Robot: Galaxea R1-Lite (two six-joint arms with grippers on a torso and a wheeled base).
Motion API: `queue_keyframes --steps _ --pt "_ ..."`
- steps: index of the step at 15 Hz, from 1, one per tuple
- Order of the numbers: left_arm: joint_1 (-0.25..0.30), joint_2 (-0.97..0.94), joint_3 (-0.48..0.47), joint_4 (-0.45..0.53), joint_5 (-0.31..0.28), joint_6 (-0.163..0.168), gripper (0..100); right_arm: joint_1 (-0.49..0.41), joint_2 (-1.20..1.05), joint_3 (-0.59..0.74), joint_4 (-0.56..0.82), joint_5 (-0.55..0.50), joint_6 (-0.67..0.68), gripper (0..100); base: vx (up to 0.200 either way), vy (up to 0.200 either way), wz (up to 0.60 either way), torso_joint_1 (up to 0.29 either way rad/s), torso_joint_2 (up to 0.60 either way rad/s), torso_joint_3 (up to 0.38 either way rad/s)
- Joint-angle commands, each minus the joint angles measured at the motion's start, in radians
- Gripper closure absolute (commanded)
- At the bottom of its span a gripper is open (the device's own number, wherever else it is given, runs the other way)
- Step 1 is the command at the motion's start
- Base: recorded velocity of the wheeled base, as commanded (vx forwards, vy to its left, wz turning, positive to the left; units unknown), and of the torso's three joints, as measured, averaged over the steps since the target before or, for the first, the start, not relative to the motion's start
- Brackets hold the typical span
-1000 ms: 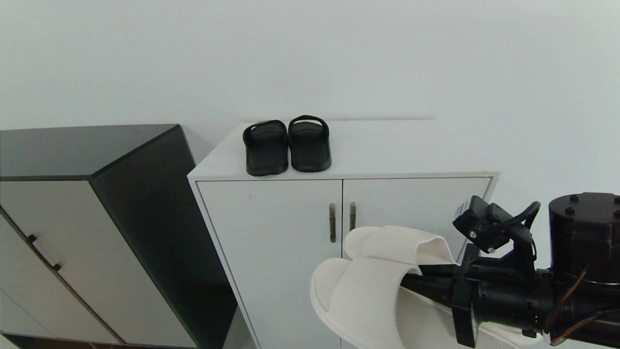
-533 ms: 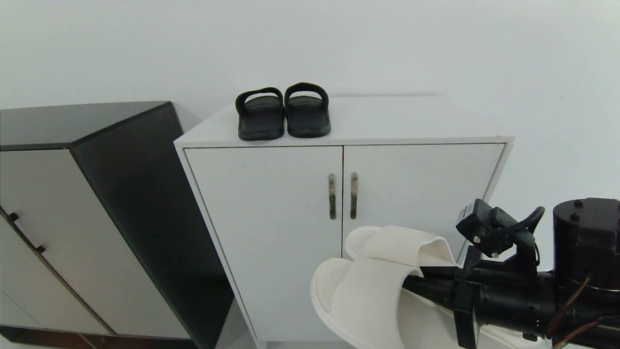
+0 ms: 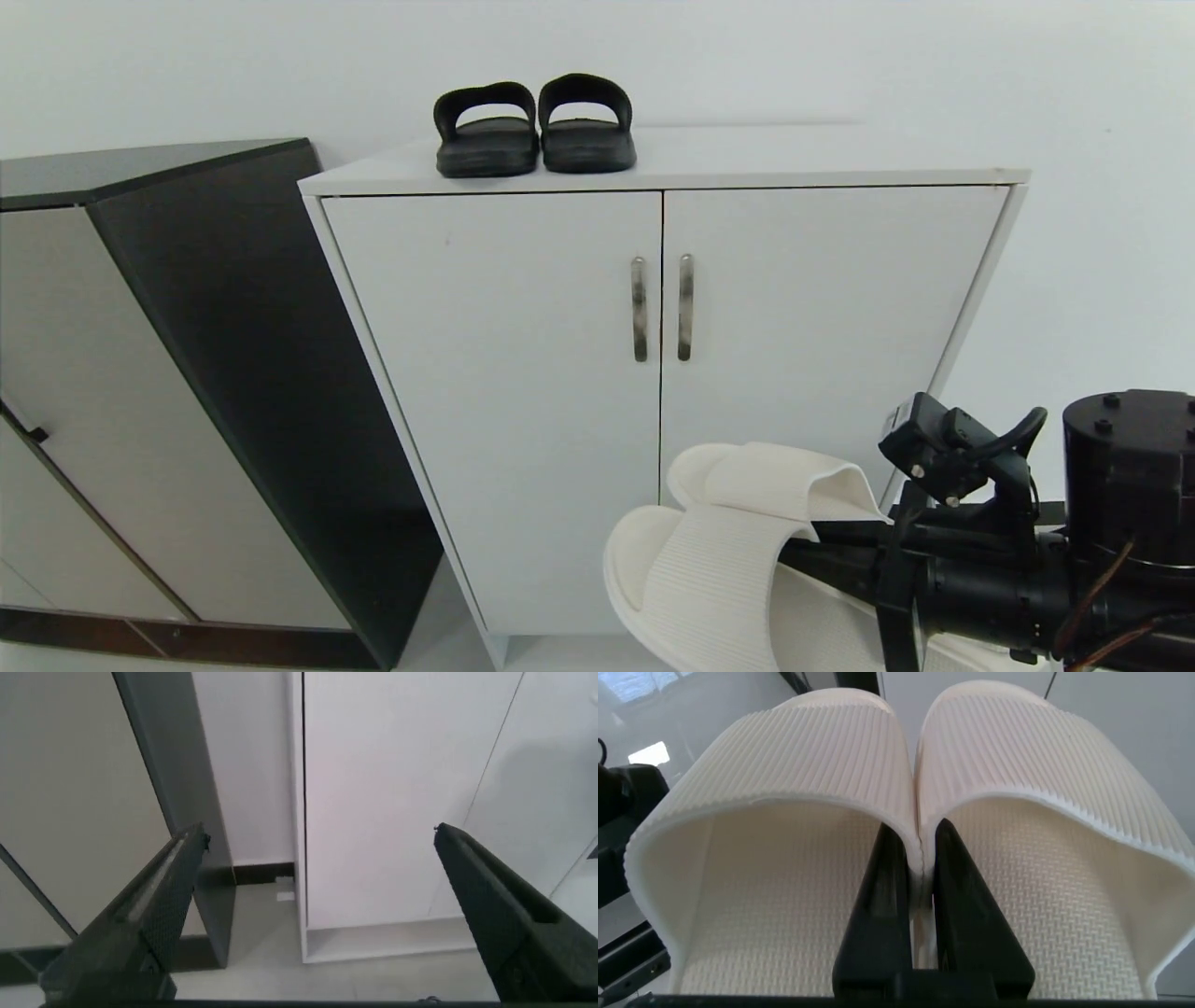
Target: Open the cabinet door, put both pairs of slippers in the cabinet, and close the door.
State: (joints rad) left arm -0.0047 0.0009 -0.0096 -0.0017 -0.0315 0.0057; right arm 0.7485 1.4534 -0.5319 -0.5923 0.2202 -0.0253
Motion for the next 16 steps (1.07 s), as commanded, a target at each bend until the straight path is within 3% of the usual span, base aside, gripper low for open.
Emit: queue_keyframes --steps 1,2,3,6,8,9,10,12,16 --pt "-0.005 0.027 -0.124 0.006 -0.007 -0.064 0 0.0 0.002 0.004 0.0 0.001 -0.001 100 0.0 0.0 0.0 -0.022 0.43 0.413" --pt "-0.012 0.085 -0.225 0.025 -0.028 -0.144 0 0.0 0.002 0.003 0.0 0.001 -0.001 100 0.0 0.0 0.0 -0.017 0.25 0.242" --pt "-0.014 0.153 -0.265 0.032 -0.074 -0.15 0 0.002 0.005 0.003 0.0 0.002 -0.001 100 0.0 0.0 0.0 -0.007 0.16 0.139" --pt "-0.02 0.38 -0.263 -0.023 -0.196 -0.15 0 0.002 0.005 0.006 0.0 0.002 -0.021 100 0.0 0.0 0.0 0.0 0.04 0.029" --pt "-0.021 0.554 -0.271 -0.15 -0.251 -0.145 0 0.002 0.007 0.006 0.0 0.002 -0.021 100 0.0 0.0 0.0 0.0 0.0 0.0" --pt "-0.023 0.628 -0.282 -0.224 -0.252 -0.116 0 0.002 0.007 0.01 -0.001 0.005 -0.021 100 0.0 0.0 0.0 0.0 0.0 0.0" --pt "-0.021 0.694 -0.302 -0.279 -0.252 -0.067 0 0.002 0.005 0.012 -0.001 0.005 -0.021 100 0.0 0.0 0.0 0.0 0.0 0.0" --pt "-0.046 0.781 -0.36 -0.304 -0.254 -0.041 0 0.002 0.005 0.013 -0.001 0.005 -0.022 100 0.0 0.0 0.0 0.0 0.0 0.0" --pt "-0.236 0.88 -0.494 -0.307 -0.251 -0.049 0 0.002 0.005 0.013 0.0 0.004 -0.022 100 0.0 0.0 0.0 0.0 0.0 0.0"
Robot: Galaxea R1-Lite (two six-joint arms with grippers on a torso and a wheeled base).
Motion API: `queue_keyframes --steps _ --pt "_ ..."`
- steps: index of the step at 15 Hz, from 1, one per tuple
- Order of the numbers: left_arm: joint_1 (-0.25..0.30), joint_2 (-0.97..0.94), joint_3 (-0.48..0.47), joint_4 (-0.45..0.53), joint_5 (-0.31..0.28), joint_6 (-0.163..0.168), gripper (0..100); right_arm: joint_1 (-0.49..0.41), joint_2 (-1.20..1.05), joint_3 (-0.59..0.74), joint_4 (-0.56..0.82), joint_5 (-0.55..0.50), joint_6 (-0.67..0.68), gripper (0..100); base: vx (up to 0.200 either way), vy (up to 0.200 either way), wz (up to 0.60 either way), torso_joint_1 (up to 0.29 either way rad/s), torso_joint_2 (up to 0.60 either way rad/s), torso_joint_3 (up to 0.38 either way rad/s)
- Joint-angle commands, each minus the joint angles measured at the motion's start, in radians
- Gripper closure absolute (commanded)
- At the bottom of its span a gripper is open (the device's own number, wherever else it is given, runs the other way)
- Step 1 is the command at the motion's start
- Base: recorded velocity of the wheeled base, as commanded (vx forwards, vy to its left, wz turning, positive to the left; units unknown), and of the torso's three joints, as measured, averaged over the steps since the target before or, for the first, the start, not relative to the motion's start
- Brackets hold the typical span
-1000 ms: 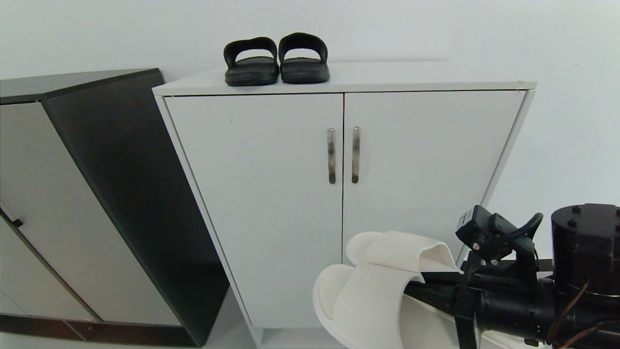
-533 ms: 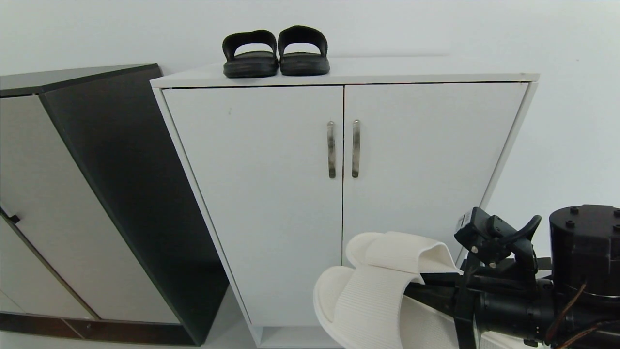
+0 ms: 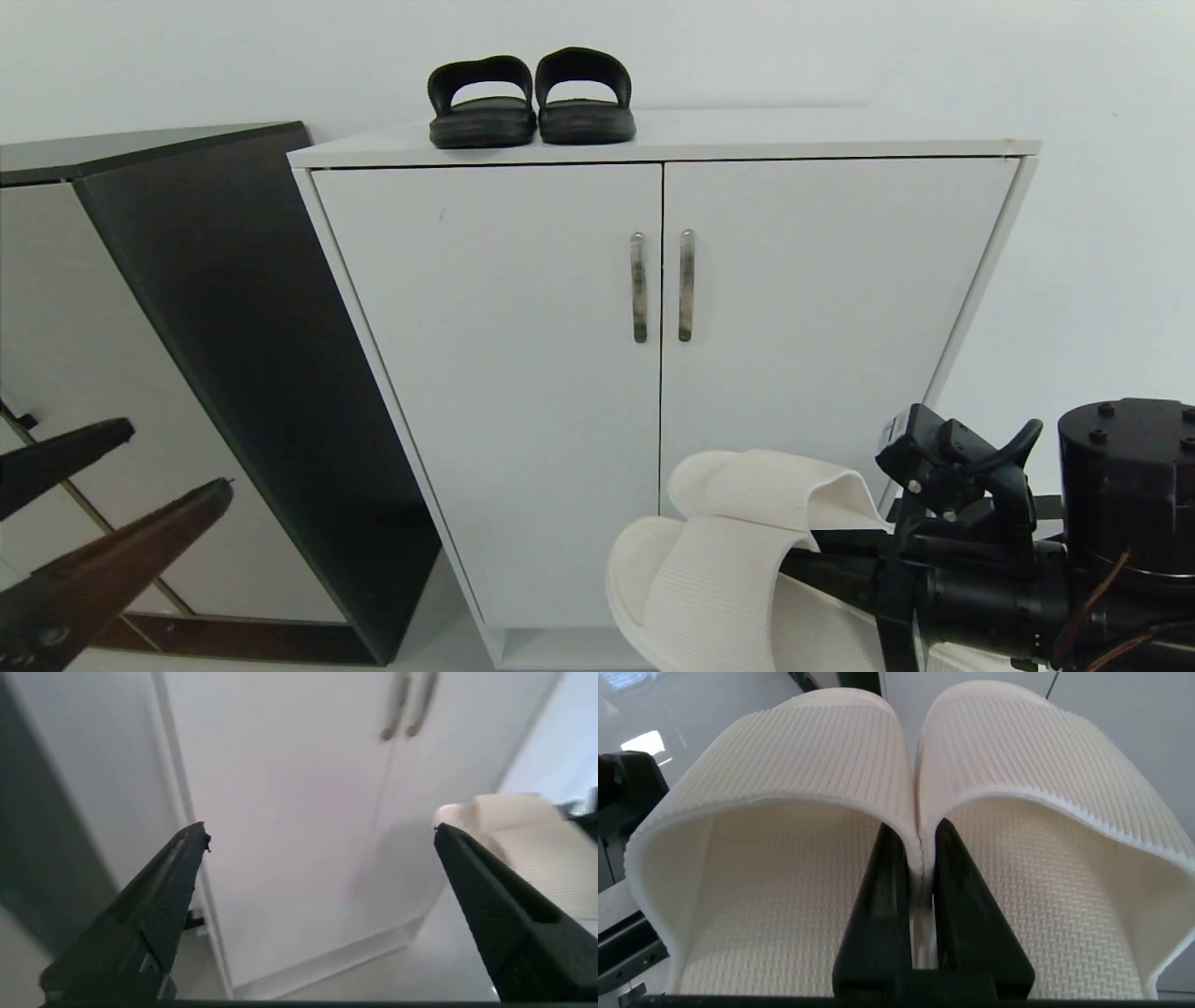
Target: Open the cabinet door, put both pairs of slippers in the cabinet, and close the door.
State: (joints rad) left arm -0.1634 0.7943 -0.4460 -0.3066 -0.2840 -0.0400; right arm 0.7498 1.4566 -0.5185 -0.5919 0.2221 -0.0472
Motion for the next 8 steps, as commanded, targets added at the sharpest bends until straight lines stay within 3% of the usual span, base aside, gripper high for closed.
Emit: queue_keyframes --steps 1,4,8 --pt "-0.125 0.111 -0.089 -0.002 0.006 -0.008 0 0.0 0.005 0.0 0.0 0.002 0.0 100 0.0 0.0 0.0 0.0 0.0 0.0" --pt "-0.217 0.24 -0.161 -0.011 0.006 -0.006 0 -0.001 0.014 0.0 -0.002 0.003 0.003 100 0.0 0.0 0.0 0.0 0.0 0.0" --pt "-0.389 0.422 -0.232 -0.18 0.042 -0.023 0 0.0 0.016 -0.002 -0.002 0.005 0.001 100 0.0 0.0 0.0 0.0 0.0 0.0"
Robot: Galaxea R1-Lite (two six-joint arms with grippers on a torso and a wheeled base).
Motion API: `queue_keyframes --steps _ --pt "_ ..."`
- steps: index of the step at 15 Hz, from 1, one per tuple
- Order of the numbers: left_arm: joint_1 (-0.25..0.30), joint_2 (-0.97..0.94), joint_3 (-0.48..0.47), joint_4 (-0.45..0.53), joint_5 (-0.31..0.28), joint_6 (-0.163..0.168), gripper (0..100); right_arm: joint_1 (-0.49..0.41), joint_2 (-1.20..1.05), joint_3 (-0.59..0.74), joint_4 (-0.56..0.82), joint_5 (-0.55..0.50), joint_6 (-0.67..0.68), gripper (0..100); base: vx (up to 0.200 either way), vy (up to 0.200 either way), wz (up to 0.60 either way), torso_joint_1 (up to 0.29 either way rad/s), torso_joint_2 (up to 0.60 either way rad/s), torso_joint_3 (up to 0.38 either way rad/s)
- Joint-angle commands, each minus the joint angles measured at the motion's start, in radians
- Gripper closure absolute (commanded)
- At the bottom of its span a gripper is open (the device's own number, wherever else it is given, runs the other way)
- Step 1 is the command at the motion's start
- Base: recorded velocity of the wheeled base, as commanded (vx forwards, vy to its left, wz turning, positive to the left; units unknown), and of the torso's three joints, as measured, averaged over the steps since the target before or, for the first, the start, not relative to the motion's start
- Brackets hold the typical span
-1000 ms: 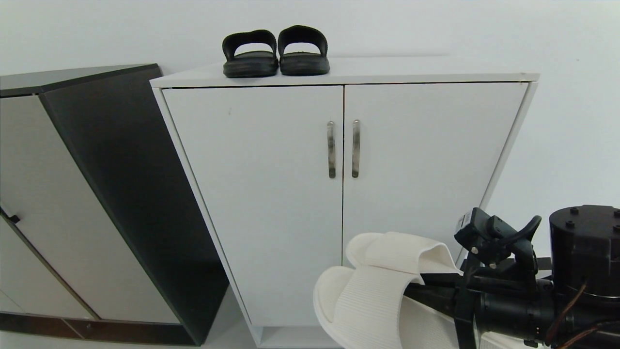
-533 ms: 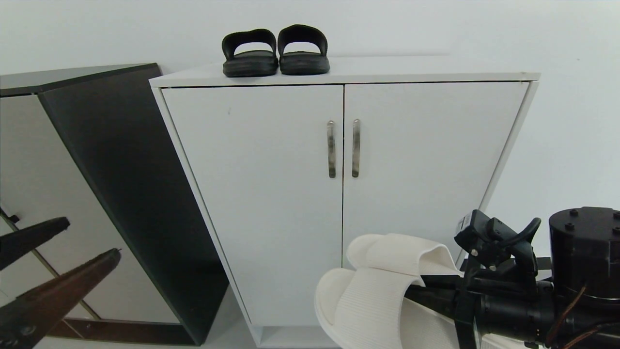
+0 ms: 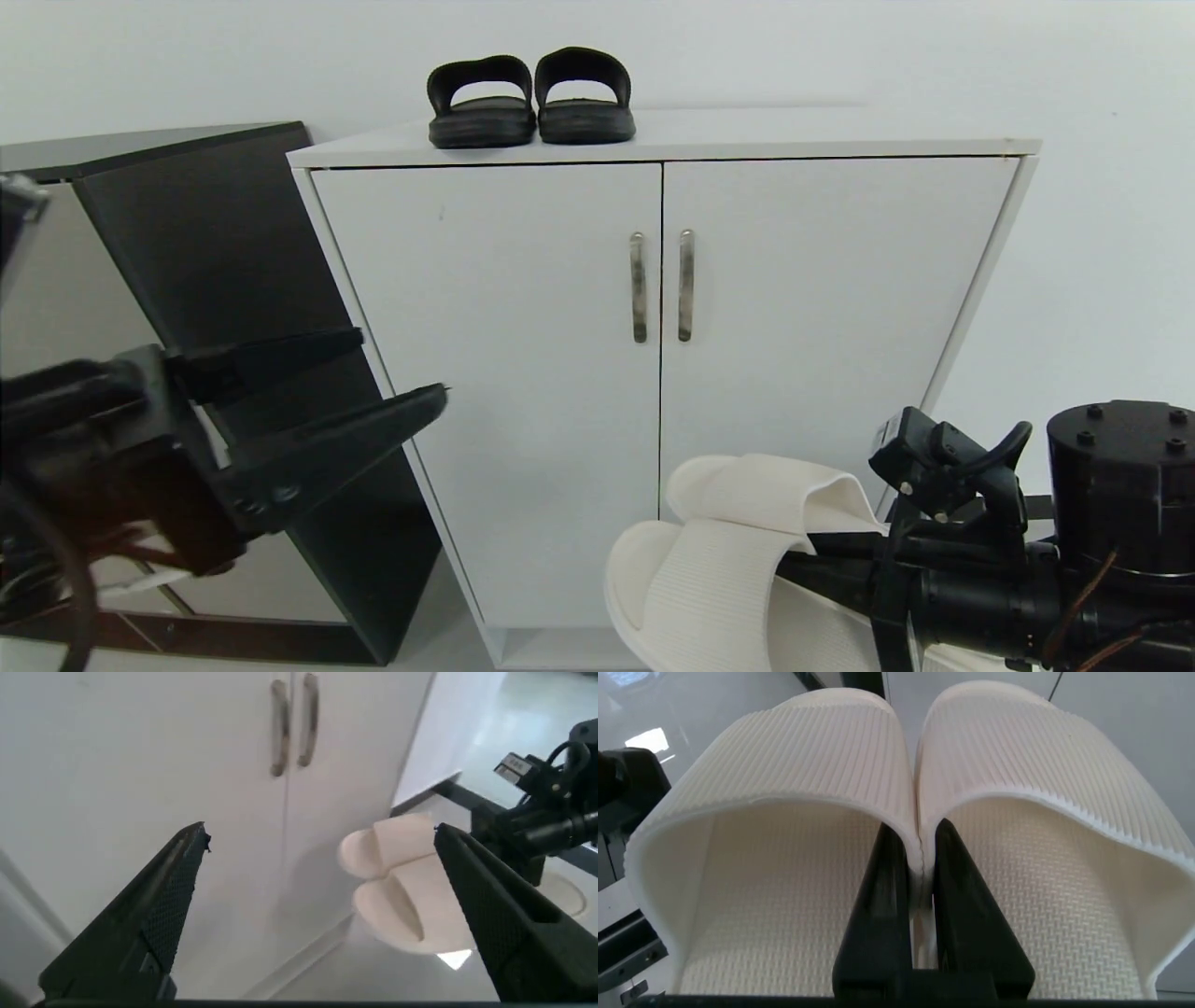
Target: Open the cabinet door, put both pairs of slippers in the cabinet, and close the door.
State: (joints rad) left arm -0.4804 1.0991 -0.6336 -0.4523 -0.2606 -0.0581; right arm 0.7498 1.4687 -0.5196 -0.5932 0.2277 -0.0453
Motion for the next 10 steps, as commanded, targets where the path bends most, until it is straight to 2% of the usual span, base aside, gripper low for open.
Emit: queue_keyframes --steps 1,3,5,7,8,9,10 --pt "-0.107 0.159 -0.092 -0.035 0.047 -0.005 0 0.0 0.005 0.003 0.0 0.001 -0.001 100 0.0 0.0 0.0 0.0 0.0 0.0" --pt "-0.17 0.215 -0.161 -0.035 0.049 -0.019 0 0.0 0.005 0.001 0.0 0.002 0.001 100 0.0 0.0 0.0 0.0 0.0 0.0" --pt "-0.218 0.285 -0.242 -0.035 0.049 -0.065 0 0.0 0.007 0.003 0.0 0.004 0.001 100 0.0 0.0 0.0 0.0 0.0 0.0" --pt "-0.231 0.35 -0.305 -0.032 0.046 -0.066 0 0.011 0.007 0.006 0.0 0.004 0.001 100 0.0 0.0 0.0 0.0 0.0 0.0" --pt "-0.247 0.389 -0.342 -0.031 0.044 -0.077 0 0.014 0.007 0.006 0.0 0.004 0.001 100 0.0 0.0 0.0 0.0 0.0 0.0" --pt "-0.254 0.418 -0.373 -0.031 0.035 -0.1 0 0.017 0.005 0.006 0.0 0.004 0.001 100 0.0 0.0 0.0 0.0 0.0 0.0" --pt "-0.257 0.444 -0.405 -0.029 -0.003 -0.123 0 0.016 0.005 0.006 0.0 0.004 0.001 100 0.0 0.0 0.0 0.0 0.0 0.0"
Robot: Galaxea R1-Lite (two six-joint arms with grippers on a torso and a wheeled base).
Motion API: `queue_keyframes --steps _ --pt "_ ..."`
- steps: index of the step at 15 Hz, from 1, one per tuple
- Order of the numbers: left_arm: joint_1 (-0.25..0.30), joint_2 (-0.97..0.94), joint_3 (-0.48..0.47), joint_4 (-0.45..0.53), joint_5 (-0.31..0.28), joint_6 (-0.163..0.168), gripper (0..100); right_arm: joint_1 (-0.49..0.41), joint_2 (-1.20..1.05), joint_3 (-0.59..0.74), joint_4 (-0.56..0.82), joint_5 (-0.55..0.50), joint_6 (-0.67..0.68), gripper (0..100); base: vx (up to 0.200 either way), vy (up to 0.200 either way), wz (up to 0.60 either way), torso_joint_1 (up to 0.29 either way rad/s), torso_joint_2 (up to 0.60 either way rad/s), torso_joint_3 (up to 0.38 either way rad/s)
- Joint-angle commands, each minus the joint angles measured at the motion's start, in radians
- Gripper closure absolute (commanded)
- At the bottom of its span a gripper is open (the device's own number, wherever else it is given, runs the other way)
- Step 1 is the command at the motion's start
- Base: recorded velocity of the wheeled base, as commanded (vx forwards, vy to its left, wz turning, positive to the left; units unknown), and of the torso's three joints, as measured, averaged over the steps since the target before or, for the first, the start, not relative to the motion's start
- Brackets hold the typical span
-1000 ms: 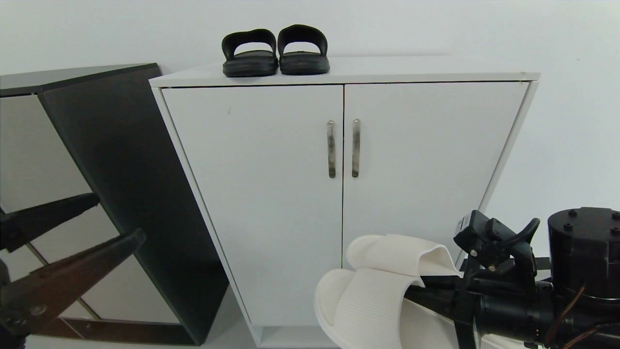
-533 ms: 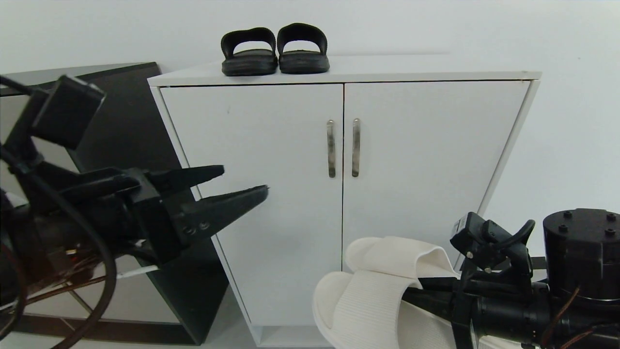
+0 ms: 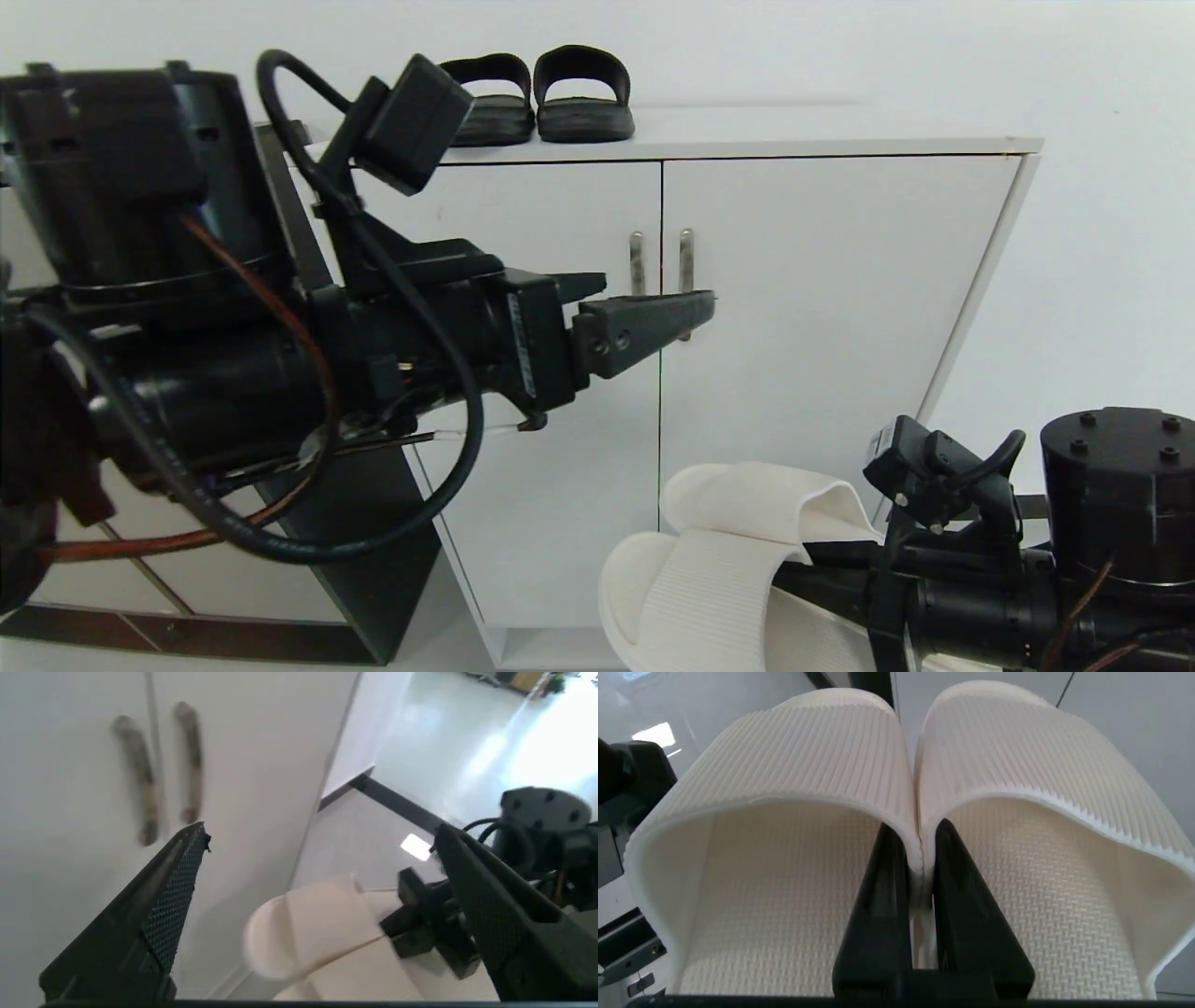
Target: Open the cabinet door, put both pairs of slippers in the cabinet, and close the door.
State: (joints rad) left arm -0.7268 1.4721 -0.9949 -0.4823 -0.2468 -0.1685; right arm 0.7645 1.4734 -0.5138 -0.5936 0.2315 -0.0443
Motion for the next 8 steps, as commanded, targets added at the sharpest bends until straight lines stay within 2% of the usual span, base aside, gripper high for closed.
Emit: queue_keyframes --steps 1,3,5,6,7,8 --pt "-0.011 0.097 -0.079 0.002 -0.049 -0.042 0 0.003 -0.001 0.0 0.0 0.0 0.001 100 0.0 0.0 0.0 0.0 0.0 0.0" --pt "-0.011 0.146 -0.146 0.021 -0.069 -0.106 0 0.004 -0.001 0.0 0.0 0.0 0.004 100 0.0 0.0 0.0 0.0 0.0 0.0" --pt "-0.01 0.16 -0.162 0.057 -0.132 -0.126 0 0.006 0.001 0.0 0.0 0.002 0.004 100 0.0 0.0 0.0 0.0 0.0 0.0" --pt "-0.006 0.16 -0.166 0.088 -0.189 -0.177 0 0.009 0.002 0.0 0.0 0.006 0.006 100 0.0 0.0 0.0 0.0 0.0 0.0" --pt "-0.003 0.162 -0.168 0.088 -0.218 -0.2 0 0.009 0.002 -0.002 0.0 0.006 0.006 100 0.0 0.0 0.0 0.0 0.0 0.0" --pt "-0.002 0.168 -0.169 0.088 -0.216 -0.198 0 0.009 0.002 0.0 0.0 0.006 0.007 100 0.0 0.0 0.0 0.0 0.0 0.0"
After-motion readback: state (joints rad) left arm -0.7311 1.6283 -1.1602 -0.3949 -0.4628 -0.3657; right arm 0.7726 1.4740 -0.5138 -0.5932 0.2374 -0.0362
